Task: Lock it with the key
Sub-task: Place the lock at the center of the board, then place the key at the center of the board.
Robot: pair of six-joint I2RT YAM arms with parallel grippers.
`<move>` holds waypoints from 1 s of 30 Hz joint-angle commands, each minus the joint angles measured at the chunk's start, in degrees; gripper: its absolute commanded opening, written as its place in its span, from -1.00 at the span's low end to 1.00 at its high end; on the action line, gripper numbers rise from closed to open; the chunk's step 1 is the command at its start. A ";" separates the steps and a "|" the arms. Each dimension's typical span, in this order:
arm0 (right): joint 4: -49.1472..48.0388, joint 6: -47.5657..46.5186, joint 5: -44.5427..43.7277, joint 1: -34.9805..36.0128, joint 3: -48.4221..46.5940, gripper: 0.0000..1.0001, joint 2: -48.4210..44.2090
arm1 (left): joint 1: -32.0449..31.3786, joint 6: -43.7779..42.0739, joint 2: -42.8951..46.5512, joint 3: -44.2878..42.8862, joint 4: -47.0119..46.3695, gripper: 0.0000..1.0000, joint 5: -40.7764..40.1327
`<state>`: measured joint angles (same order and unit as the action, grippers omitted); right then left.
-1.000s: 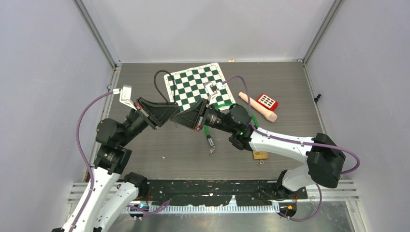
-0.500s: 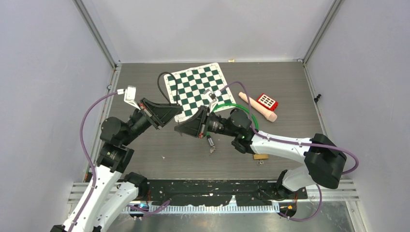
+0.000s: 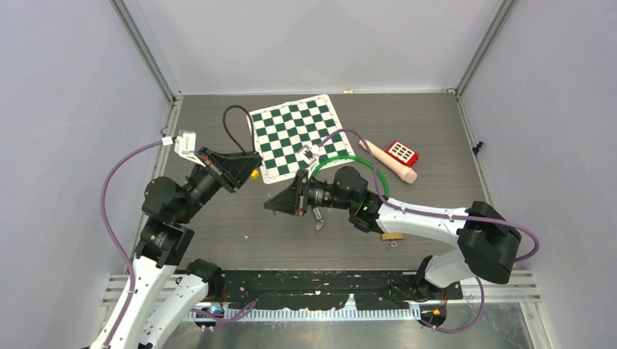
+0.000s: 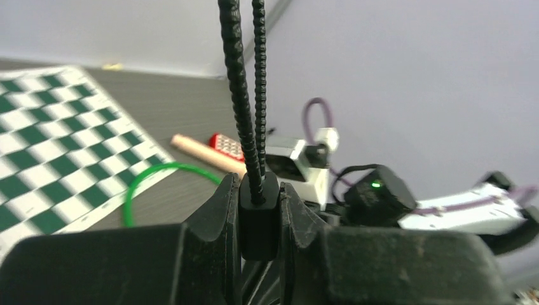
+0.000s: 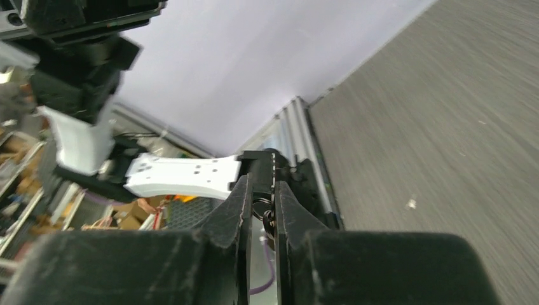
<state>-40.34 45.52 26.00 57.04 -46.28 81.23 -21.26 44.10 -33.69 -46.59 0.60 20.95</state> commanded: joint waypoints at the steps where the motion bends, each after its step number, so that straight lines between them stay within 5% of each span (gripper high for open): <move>1: 8.38 -3.30 -9.74 -0.08 -1.77 -0.90 -1.93 | 0.25 -8.70 -2.36 -2.25 15.75 -1.00 -13.26; 10: 13.22 -7.40 -16.81 0.81 -9.17 -0.89 9.00 | 6.58 -7.65 -7.65 8.57 28.53 -1.00 -24.98; 18: 14.03 -7.96 -20.86 3.58 -17.09 -0.89 21.69 | 14.14 -7.23 -8.71 16.24 32.43 -1.00 -27.08; 30: 24.73 -10.42 -25.73 7.54 -36.35 -0.90 42.28 | 15.86 -7.44 -14.37 19.73 33.54 -1.00 -36.11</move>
<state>-17.96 36.07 2.57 63.92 -77.95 121.16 -5.87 37.01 -46.63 -26.20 34.74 -8.40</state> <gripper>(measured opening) 0.164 0.156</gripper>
